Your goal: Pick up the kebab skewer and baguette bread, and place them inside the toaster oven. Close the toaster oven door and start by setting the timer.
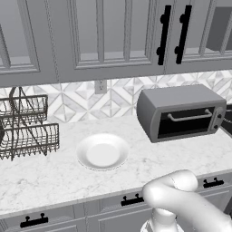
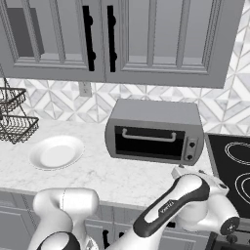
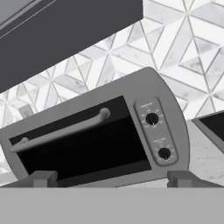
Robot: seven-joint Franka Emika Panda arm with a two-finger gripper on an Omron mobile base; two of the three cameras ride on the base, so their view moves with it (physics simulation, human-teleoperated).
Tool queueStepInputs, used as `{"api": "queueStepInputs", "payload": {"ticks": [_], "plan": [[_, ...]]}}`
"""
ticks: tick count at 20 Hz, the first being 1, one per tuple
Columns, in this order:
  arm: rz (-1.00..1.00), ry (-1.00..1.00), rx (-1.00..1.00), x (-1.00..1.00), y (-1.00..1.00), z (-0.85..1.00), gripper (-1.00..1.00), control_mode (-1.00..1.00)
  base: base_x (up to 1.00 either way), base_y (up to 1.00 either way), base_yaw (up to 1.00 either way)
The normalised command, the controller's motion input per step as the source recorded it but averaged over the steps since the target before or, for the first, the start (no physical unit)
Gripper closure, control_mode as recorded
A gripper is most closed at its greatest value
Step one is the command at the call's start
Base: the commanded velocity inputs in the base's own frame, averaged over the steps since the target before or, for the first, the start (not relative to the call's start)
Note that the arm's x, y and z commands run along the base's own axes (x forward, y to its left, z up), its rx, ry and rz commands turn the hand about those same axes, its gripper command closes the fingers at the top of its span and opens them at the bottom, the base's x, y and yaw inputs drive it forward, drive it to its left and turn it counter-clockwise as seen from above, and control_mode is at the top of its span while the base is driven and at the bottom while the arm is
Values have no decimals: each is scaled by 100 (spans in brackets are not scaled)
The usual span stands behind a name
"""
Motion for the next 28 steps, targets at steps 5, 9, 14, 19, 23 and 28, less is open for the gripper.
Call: {"api": "queueStepInputs", "payload": {"ticks": [5, 9, 14, 19, 23, 28], "plan": [[0, 2, -1, 29, 14, -8, -100, -100, 0, 0, 0], [0, 0, -4, 44, 9, -23, -100, -100, 0, 0, 0], [-1, -3, -5, 32, -7, -24, -100, -100, 0, 0, 0], [-1, -3, -6, 21, -18, -21, -100, -100, 0, 0, 0], [-1, -1, -11, 11, -3, -24, -100, -100, 0, 0, 0], [-4, 0, -5, 14, 0, -1, -100, -100, 0, 0, 0]]}}
